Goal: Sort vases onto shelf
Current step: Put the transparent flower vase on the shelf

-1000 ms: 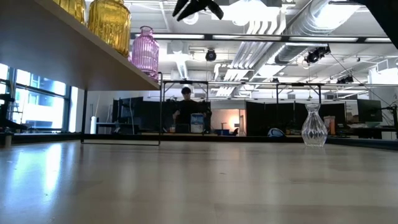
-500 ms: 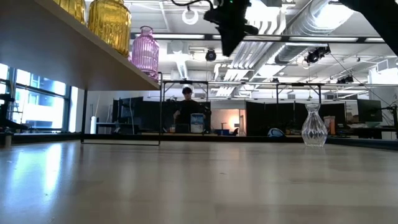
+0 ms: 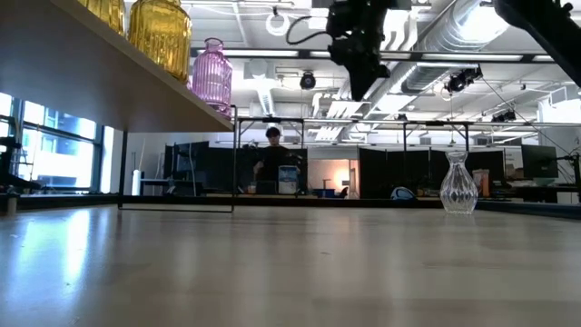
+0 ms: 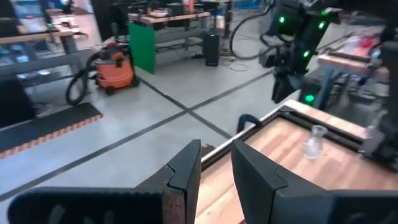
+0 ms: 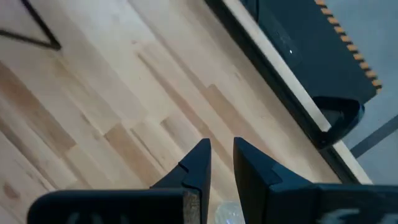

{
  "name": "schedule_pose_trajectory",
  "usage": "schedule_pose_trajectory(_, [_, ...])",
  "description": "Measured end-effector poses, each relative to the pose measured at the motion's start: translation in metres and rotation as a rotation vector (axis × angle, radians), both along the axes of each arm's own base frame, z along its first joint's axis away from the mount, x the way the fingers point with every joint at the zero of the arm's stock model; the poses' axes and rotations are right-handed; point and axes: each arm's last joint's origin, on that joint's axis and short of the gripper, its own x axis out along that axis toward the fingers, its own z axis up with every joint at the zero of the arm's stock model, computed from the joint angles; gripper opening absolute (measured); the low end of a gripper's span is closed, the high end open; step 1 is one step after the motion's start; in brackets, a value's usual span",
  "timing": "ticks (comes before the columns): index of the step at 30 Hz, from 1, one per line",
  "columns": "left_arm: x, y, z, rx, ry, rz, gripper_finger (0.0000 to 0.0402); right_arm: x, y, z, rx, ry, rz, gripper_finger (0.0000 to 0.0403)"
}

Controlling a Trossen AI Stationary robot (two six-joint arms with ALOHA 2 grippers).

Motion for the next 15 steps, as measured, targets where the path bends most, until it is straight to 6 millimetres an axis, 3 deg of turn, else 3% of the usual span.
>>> schedule_pose_trajectory(4, [0.001,0.003,0.0,0.008,0.004,0.054,0.008,-0.024,-0.027,0.002,0.021,-0.023,-0.092,0.0048])
schedule_pose_trajectory(10, [-0.019,0.01,0.003,0.003,-0.017,0.04,0.008,-0.059,-0.056,0.006,0.117,-0.123,-0.253,0.0048])
schedule_pose_trajectory(12, [-0.027,0.011,0.004,-0.01,-0.039,0.022,0.008,-0.069,-0.055,0.015,0.129,-0.169,-0.296,0.0048])
schedule_pose_trajectory(15, [-0.034,0.012,0.004,-0.024,-0.058,-0.012,0.008,-0.078,-0.035,0.039,0.12,-0.245,-0.304,0.0048])
